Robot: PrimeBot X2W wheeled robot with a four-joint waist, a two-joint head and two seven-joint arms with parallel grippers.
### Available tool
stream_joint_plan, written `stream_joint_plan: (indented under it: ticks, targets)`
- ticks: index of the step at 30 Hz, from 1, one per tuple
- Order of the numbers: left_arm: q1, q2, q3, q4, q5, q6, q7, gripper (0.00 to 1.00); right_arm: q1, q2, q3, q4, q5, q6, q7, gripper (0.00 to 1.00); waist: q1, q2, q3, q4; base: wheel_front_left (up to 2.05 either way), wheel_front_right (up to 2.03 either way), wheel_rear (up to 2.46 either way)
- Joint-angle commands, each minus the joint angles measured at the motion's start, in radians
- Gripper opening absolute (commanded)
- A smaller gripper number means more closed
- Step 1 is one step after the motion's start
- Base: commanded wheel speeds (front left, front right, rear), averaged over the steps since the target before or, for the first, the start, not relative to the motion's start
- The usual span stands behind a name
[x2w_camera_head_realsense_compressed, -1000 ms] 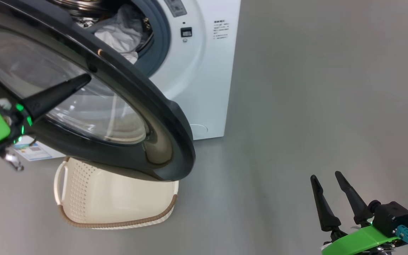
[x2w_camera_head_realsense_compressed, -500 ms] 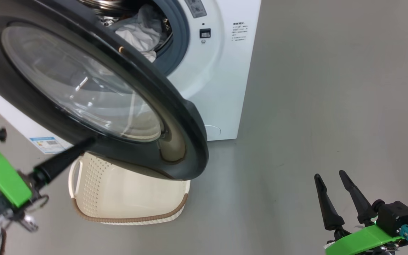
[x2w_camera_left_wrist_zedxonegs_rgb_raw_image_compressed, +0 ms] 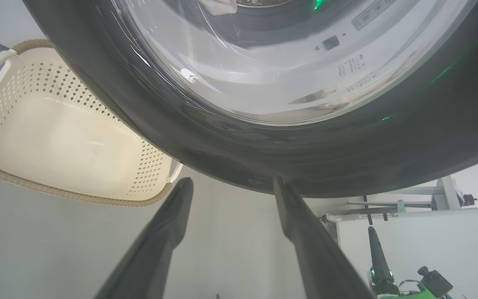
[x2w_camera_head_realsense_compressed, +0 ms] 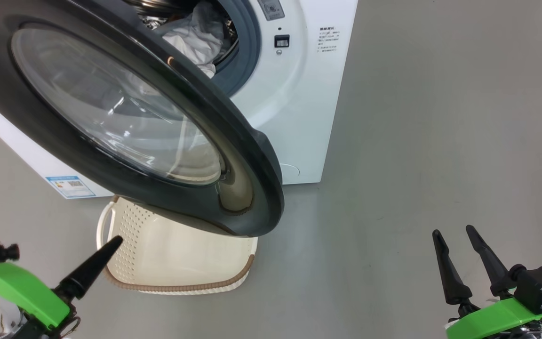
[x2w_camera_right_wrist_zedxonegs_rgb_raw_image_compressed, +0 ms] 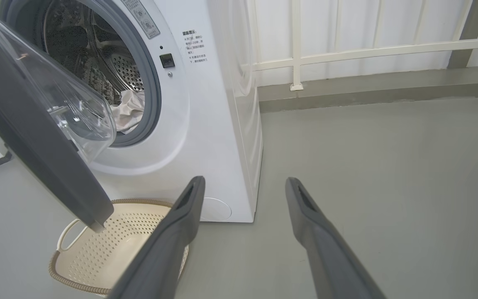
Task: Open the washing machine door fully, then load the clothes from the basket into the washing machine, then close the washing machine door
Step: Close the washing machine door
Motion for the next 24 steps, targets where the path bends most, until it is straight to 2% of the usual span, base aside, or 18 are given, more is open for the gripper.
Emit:
stream_joint_plan:
  ticks: [1, 9, 19, 24]
  targets:
    - [-0.012, 0.040, 0.036, -0.008, 0.007, -0.007, -0.046, 1.00, 0.005, -0.020, 0.016, -0.023, -0.002, 0.002, -0.005, 1.00, 0.0000, -0.0001, 0.001, 0.001, 0.00, 0.00, 0.00]
    - [0.040, 0.077, -0.072, 0.031, 0.102, -0.007, -0.282, 1.00, 0.016, -0.036, 0.008, -0.016, -0.001, 0.002, -0.005, 1.00, 0.0000, -0.0001, -0.006, -0.011, 0.00, 0.00, 0.00]
    - [0.053, 0.123, -0.261, 0.147, 0.254, -0.007, -0.674, 1.00, 0.021, -0.041, 0.000, -0.008, 0.000, 0.002, -0.005, 1.00, 0.0000, -0.0001, -0.032, -0.037, 0.00, 0.00, 0.00]
    - [0.033, 0.121, -0.280, 0.217, 0.370, -0.007, -0.732, 1.00, 0.028, -0.045, -0.001, -0.004, 0.002, 0.002, -0.005, 1.00, 0.0000, -0.0001, -0.054, -0.044, 0.00, 0.00, 0.00]
